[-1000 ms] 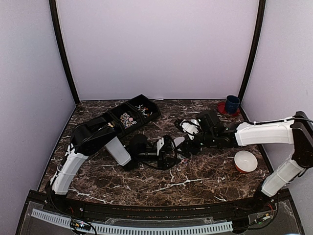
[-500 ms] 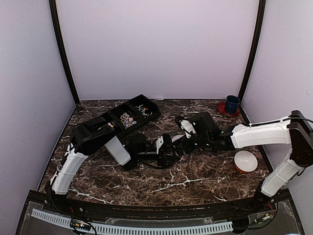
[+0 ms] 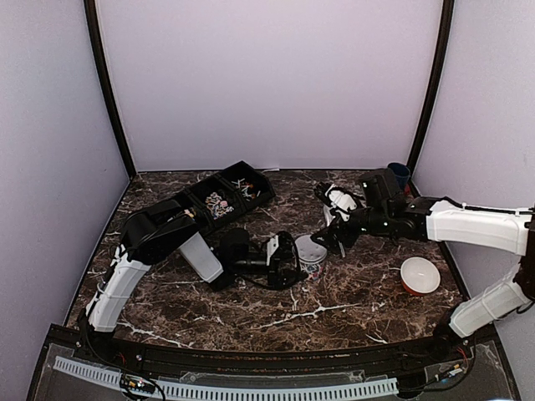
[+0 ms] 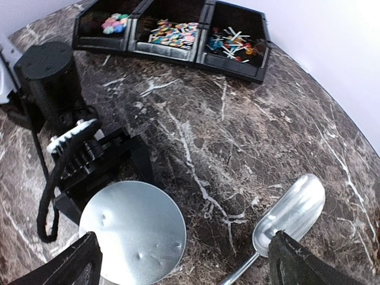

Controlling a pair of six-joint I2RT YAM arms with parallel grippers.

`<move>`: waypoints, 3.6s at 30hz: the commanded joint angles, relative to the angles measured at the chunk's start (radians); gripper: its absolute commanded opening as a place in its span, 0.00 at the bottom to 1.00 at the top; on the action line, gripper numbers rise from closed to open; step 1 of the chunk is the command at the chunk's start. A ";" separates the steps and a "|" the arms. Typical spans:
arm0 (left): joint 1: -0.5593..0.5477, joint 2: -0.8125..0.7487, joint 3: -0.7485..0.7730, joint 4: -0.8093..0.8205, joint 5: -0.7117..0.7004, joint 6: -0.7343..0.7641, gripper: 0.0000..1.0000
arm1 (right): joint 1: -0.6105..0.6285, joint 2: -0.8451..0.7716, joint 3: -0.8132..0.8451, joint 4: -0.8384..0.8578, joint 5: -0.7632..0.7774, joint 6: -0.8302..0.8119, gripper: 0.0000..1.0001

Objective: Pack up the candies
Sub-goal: Screw the bottle lid onto the packing bottle.

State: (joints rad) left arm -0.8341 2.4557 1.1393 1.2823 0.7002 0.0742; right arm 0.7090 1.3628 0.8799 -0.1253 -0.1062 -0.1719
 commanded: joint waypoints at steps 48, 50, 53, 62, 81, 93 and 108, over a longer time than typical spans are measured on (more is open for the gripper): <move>-0.016 0.079 -0.035 -0.241 0.172 -0.005 0.70 | -0.064 0.331 0.266 -0.390 -0.457 -0.558 0.91; -0.016 0.080 -0.033 -0.244 0.156 -0.008 0.70 | -0.063 0.330 0.263 -0.369 -0.450 -0.528 0.90; -0.016 0.081 -0.031 -0.251 0.138 -0.009 0.70 | -0.063 0.315 0.234 -0.320 -0.441 -0.480 0.90; -0.016 0.082 -0.021 -0.277 0.059 -0.014 0.70 | -0.040 0.240 0.135 -0.142 -0.357 -0.247 0.92; -0.016 0.062 -0.046 -0.275 -0.072 -0.001 0.70 | 0.138 0.225 0.027 0.110 0.063 0.203 0.95; -0.016 0.067 -0.047 -0.262 -0.010 0.003 0.73 | 0.043 0.150 0.063 -0.085 -0.144 -0.004 0.98; -0.016 0.072 -0.047 -0.241 0.099 -0.004 0.74 | -0.005 0.143 0.115 -0.249 -0.309 -0.371 0.98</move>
State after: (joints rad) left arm -0.8429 2.4554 1.1427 1.2705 0.7490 0.0841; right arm 0.7021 1.5063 0.9543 -0.3485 -0.3386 -0.4267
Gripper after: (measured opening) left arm 0.759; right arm 0.976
